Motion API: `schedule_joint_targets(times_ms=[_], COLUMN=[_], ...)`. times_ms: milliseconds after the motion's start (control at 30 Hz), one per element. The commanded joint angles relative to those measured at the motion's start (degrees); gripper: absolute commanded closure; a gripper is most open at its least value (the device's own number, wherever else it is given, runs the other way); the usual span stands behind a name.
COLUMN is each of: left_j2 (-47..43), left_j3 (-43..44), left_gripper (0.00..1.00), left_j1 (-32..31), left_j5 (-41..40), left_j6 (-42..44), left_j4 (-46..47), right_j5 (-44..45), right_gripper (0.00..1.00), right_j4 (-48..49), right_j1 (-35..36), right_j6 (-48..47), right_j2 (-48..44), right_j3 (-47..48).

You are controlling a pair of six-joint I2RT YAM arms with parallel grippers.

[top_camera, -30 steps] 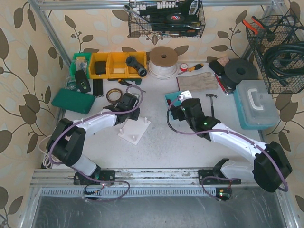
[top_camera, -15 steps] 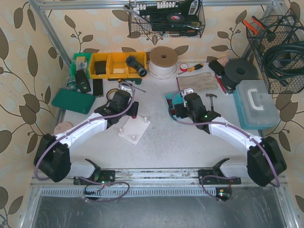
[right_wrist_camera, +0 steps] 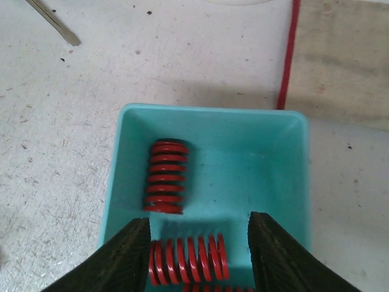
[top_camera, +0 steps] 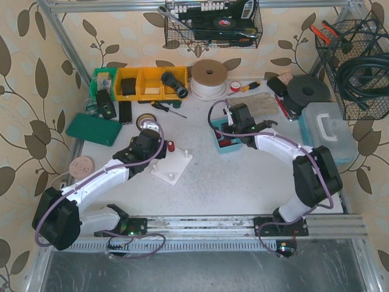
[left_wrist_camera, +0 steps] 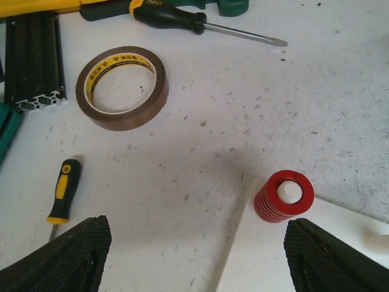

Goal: Install the large spring

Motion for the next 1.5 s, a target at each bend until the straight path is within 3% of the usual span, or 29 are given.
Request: schedule_joint_targets(times_ms=[0, 367, 1100, 1467], left_j2=[-3.73, -1.74, 0.76, -0.29], left_j3=[-0.04, -0.99, -2.41, -3.09], left_gripper=[0.19, 0.19, 0.19, 0.19], left_j1=[-0.44, -0.43, -0.42, -0.42], left_j5=[-3.91, -4.5, -4.12, -4.26], left_j6=[0.07, 1.88, 3.96, 3.55], left_j4=[1.85, 4.06, 8.06, 8.21], right_j5=[-2.64, -7.47, -2.07, -4.24], right_gripper=[0.53, 0.53, 0.58, 0.77], right_j4=[-1.8, -0.35, -2.54, -0.44], right_j1=[-0.02, -0.02, -0.04, -0.08], right_j6=[-0.34, -0.42, -0.91, -1.74], right_j2=[4.91, 13.61, 22.65, 20.22], right_j3=[4.29, 7.79, 11.08, 9.74])
